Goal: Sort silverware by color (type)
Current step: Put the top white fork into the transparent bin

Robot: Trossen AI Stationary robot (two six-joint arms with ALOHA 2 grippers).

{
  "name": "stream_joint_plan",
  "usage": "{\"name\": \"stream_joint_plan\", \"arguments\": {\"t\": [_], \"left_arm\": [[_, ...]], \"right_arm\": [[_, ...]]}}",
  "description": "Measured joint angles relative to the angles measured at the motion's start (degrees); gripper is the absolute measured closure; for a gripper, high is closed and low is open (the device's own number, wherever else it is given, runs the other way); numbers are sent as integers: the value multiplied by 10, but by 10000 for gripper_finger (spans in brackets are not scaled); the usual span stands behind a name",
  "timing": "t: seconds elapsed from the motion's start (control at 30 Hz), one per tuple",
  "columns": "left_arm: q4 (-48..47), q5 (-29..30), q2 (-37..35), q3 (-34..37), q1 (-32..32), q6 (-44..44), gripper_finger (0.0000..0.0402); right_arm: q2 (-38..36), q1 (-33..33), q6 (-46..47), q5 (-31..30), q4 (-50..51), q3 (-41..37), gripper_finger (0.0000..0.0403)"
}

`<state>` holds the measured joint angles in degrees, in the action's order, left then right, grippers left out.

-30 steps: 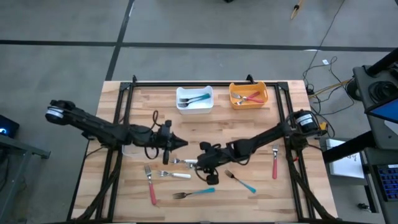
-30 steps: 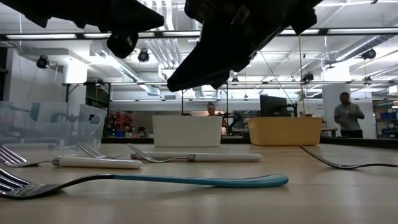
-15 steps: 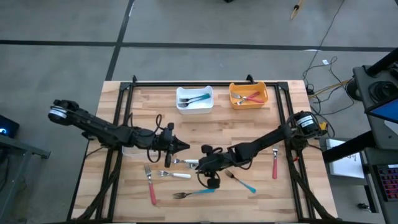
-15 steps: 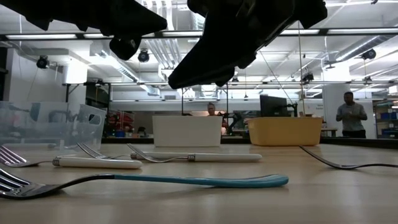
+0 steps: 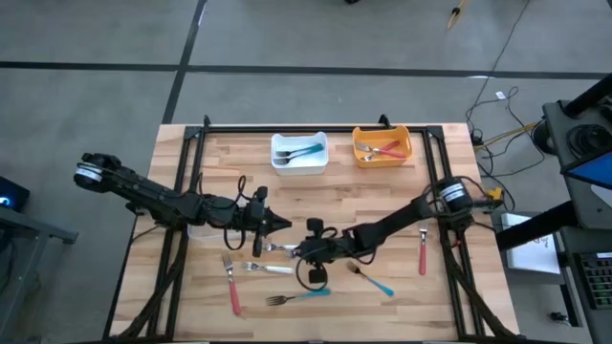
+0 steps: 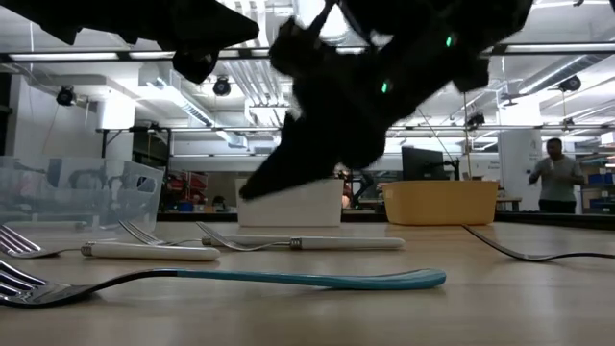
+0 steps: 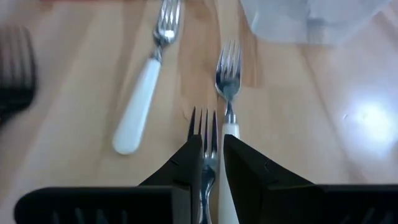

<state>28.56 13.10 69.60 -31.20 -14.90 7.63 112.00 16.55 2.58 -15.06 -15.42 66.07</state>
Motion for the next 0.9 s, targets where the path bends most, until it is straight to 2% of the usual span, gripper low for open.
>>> {"name": "stream_joint_plan", "arguments": {"t": [0.2, 0.63, 0.8, 0.9], "left_arm": [[4, 0, 0, 0, 0, -12, 402], [4, 0, 0, -11, 0, -53, 402], [4, 0, 0, -11, 1, -69, 402], [5, 1, 0, -11, 1, -79, 402]], "right_arm": [[46, -16, 10, 0, -15, 27, 332], [65, -34, 13, 2, 10, 38, 237], [76, -45, 14, 5, 8, 39, 228], [79, -54, 21, 31, 8, 39, 233]]}}
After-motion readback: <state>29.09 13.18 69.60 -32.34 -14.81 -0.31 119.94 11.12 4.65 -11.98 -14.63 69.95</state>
